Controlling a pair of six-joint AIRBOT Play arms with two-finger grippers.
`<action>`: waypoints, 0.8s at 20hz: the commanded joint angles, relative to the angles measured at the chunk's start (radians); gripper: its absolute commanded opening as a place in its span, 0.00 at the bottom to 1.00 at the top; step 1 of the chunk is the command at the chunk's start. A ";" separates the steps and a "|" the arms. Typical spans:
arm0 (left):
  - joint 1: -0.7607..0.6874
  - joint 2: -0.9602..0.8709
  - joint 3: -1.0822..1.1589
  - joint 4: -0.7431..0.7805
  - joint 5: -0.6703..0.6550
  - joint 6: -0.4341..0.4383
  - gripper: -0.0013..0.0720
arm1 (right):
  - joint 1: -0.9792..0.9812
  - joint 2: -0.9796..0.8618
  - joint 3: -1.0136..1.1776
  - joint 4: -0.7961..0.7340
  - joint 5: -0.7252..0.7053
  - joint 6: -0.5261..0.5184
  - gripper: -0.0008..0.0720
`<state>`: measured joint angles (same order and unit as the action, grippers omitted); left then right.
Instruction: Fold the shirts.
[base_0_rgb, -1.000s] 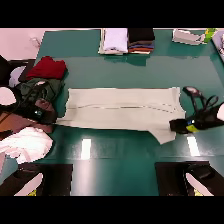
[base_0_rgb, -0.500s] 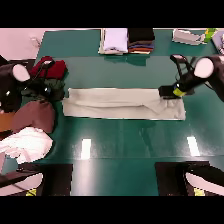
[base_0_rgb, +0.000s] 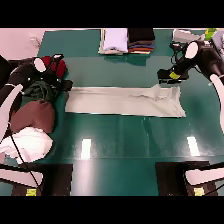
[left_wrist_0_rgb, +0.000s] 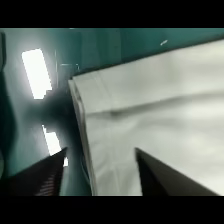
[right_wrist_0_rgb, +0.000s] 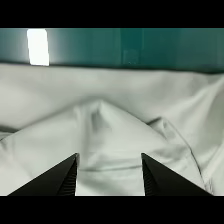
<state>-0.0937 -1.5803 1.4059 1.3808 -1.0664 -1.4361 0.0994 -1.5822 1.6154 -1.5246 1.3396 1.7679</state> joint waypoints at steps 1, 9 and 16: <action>0.002 -0.019 0.063 0.003 -0.038 -0.024 0.76 | -0.040 -0.056 0.080 0.068 0.001 -0.037 0.64; -0.004 -0.001 0.143 -0.056 -0.206 0.001 0.05 | -0.283 0.146 -0.260 0.066 0.013 -0.121 0.91; -0.133 -0.001 0.143 -0.063 -0.182 -0.004 0.05 | -0.389 0.082 -0.450 0.172 -0.107 -0.163 0.91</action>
<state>-0.1822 -1.5818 1.5478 1.3251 -1.2575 -1.4380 -0.2615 -1.4750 1.2240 -1.3853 1.2892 1.6211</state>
